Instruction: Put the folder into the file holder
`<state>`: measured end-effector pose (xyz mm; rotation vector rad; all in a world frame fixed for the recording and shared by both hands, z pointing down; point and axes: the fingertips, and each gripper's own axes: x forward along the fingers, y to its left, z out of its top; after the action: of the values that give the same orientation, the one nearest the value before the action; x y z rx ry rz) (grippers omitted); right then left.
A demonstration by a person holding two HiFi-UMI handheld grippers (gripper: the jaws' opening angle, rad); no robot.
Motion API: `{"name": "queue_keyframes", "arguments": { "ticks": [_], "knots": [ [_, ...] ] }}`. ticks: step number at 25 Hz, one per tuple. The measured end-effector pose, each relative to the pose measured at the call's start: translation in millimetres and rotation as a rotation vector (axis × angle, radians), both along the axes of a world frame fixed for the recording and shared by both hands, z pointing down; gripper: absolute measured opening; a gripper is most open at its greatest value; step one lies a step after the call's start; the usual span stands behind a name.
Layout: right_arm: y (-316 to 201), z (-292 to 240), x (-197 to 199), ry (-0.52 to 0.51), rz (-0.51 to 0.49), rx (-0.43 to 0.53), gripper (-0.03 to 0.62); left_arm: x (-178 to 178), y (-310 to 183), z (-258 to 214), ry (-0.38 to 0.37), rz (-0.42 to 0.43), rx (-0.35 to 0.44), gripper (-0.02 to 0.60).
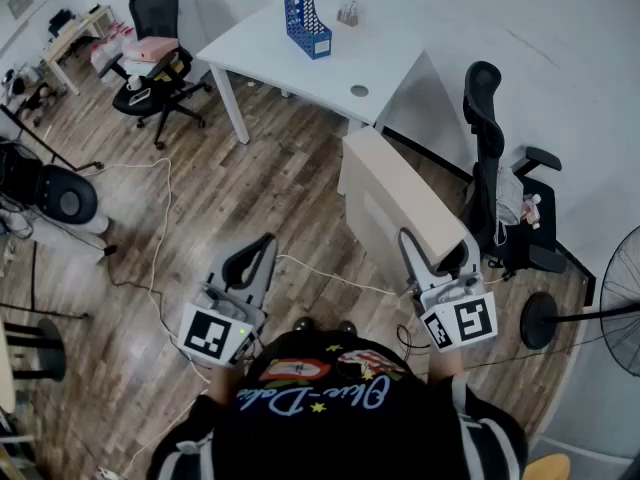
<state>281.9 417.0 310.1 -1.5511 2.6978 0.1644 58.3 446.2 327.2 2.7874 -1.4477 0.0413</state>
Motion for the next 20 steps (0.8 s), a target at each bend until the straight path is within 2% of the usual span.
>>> {"name": "queue_keyframes", "arguments": {
  "ticks": [9,15,20],
  "knots": [
    [4.9,-1.8,0.0,0.005,0.011,-0.002,0.27,0.3,3.2,0.7,-0.002,0.008,-0.007,0.005],
    [4.5,0.1,-2.9,-0.056,0.014,-0.025,0.269,-8.7,1.6,3.2,-0.003,0.012,0.002,0.005],
    [2.8,-0.2,-10.0,-0.043,0.033,-0.033,0.27,-17.0,-1.1,1.8,0.011,0.023,0.002,0.005]
  ]
}}
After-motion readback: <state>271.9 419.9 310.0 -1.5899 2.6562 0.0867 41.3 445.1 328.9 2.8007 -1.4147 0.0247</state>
